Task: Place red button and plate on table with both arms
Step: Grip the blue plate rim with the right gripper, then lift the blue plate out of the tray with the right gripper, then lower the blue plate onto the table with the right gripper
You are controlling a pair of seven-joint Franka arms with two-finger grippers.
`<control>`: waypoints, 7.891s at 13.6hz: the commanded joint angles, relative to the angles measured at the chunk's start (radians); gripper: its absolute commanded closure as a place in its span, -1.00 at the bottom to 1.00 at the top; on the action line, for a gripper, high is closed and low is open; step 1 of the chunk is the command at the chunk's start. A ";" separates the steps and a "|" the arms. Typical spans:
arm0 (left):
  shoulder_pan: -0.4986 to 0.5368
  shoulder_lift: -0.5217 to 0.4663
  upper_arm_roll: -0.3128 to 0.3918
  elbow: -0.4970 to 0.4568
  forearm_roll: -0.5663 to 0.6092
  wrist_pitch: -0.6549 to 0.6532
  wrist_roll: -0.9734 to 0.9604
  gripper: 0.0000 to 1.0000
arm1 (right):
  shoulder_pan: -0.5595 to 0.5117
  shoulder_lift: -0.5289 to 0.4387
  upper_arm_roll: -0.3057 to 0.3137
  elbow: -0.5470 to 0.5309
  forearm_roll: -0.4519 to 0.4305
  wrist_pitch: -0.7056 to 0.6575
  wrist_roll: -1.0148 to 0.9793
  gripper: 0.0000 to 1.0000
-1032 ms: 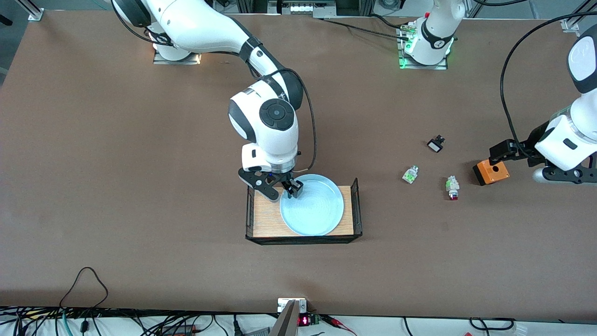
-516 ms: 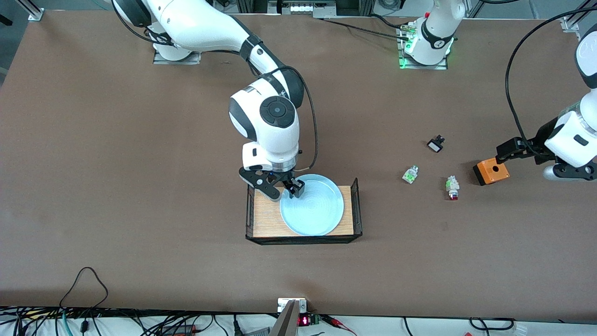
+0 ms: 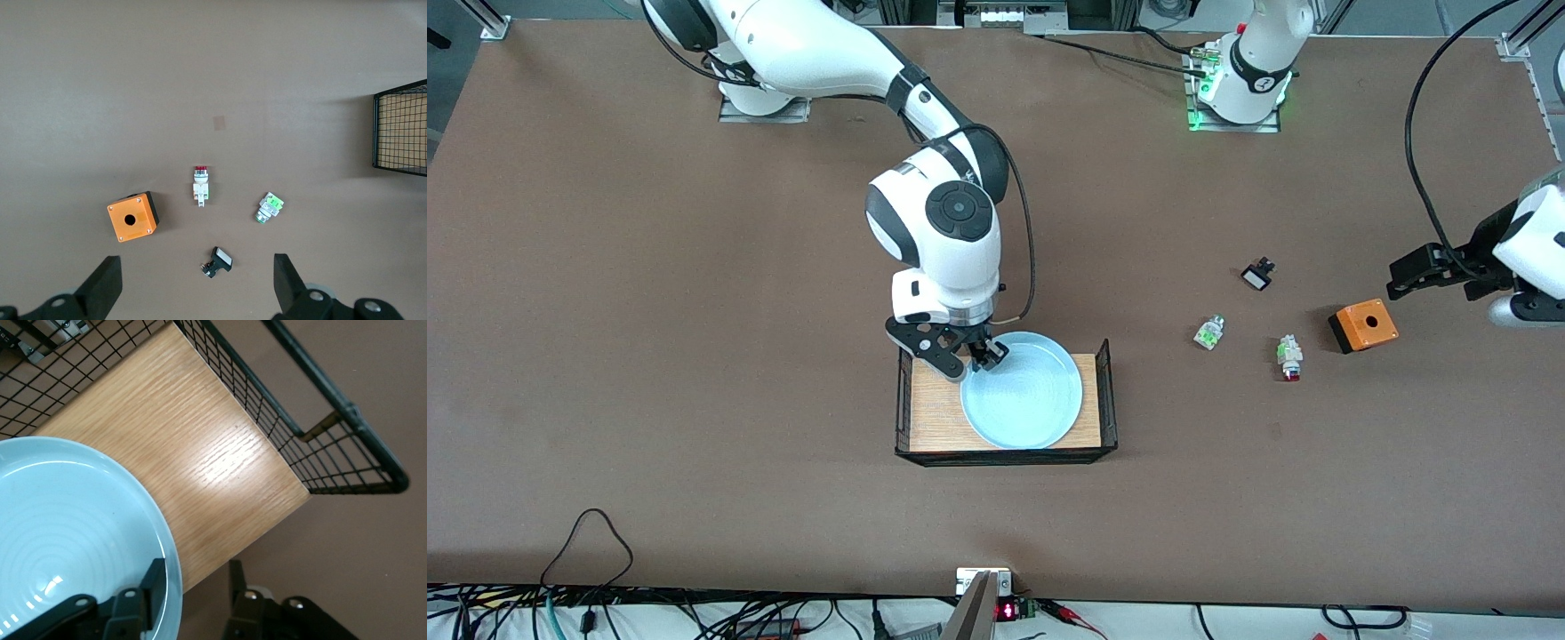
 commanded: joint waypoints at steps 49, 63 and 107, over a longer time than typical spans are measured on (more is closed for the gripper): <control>0.008 0.003 0.008 0.016 -0.024 -0.041 0.002 -1.00 | -0.473 -0.365 -0.004 0.124 0.156 -0.903 -0.986 0.96; 0.011 0.005 0.008 0.010 -0.016 -0.093 -0.001 -1.00 | -0.582 -0.408 0.000 -0.150 0.161 -0.626 -1.327 0.95; -0.001 -0.004 -0.014 0.060 -0.024 -0.116 -0.007 -1.00 | -0.713 -0.361 0.029 -1.105 0.138 0.904 -1.549 -1.00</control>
